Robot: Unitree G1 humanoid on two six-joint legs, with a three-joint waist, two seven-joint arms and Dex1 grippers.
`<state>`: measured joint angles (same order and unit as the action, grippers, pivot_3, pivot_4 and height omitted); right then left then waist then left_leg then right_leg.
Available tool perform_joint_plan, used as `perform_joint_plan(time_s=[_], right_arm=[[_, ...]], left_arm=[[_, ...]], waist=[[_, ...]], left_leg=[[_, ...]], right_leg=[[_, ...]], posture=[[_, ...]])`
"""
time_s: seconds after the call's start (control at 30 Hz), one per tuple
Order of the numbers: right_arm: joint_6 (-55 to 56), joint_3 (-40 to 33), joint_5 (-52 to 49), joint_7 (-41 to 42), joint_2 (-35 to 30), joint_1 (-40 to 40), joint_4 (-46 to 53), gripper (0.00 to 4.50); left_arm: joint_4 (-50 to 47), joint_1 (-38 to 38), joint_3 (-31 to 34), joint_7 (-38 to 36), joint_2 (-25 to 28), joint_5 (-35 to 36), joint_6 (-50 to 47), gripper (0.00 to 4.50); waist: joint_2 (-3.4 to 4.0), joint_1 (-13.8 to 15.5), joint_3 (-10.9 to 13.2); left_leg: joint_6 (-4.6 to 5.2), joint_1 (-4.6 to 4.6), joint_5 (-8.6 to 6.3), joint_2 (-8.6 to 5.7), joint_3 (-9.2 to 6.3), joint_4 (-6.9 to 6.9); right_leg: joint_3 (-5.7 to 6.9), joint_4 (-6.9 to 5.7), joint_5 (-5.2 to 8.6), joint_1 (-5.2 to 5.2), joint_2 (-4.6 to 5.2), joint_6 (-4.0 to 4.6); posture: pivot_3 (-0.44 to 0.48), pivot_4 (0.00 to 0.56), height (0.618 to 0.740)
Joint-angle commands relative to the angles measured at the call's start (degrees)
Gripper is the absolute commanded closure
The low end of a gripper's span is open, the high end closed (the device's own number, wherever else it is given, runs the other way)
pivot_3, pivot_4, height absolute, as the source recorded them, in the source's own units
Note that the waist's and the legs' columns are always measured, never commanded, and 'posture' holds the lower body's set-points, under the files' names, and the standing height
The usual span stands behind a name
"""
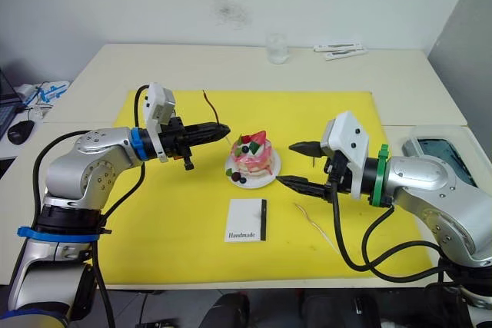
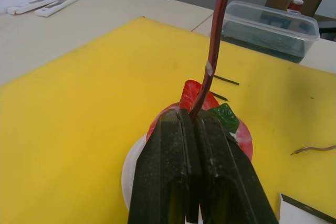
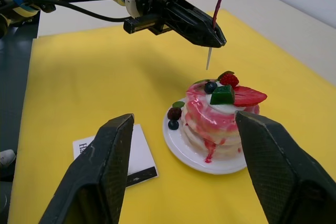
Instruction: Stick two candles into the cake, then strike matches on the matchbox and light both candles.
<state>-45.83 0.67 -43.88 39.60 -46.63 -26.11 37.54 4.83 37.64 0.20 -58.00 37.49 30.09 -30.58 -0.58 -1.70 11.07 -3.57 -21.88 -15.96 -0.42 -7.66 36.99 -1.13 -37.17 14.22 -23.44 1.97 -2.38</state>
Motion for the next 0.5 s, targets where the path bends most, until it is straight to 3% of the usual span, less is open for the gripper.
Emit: perform_joint_plan(time_s=[0.03,0.5], right_arm=[[0.96,-0.65,0.76,0.4,-0.32,0.08,2.3,1.46],[1.5,-1.76,1.83,1.93,-0.85,1.48,2.41,1.46]], left_arm=[[0.23,0.24,0.67,-0.11,-0.61,-1.38,2.38,4.5],[1.7,0.03,1.01,-0.18,-3.02,-2.91,3.12,4.5]], waist=[[0.0,0.0,0.0],[0.0,0.0,0.0]], left_leg=[[0.0,0.0,0.0,0.0,0.0,0.0],[0.0,0.02,0.0,0.0,-0.01,0.05]], right_leg=[[0.0,-0.01,0.0,0.0,0.0,0.0],[0.0,-0.08,-0.01,0.0,0.0,0.01]], posture=[[0.0,0.15,0.74],[0.0,0.15,0.74]])
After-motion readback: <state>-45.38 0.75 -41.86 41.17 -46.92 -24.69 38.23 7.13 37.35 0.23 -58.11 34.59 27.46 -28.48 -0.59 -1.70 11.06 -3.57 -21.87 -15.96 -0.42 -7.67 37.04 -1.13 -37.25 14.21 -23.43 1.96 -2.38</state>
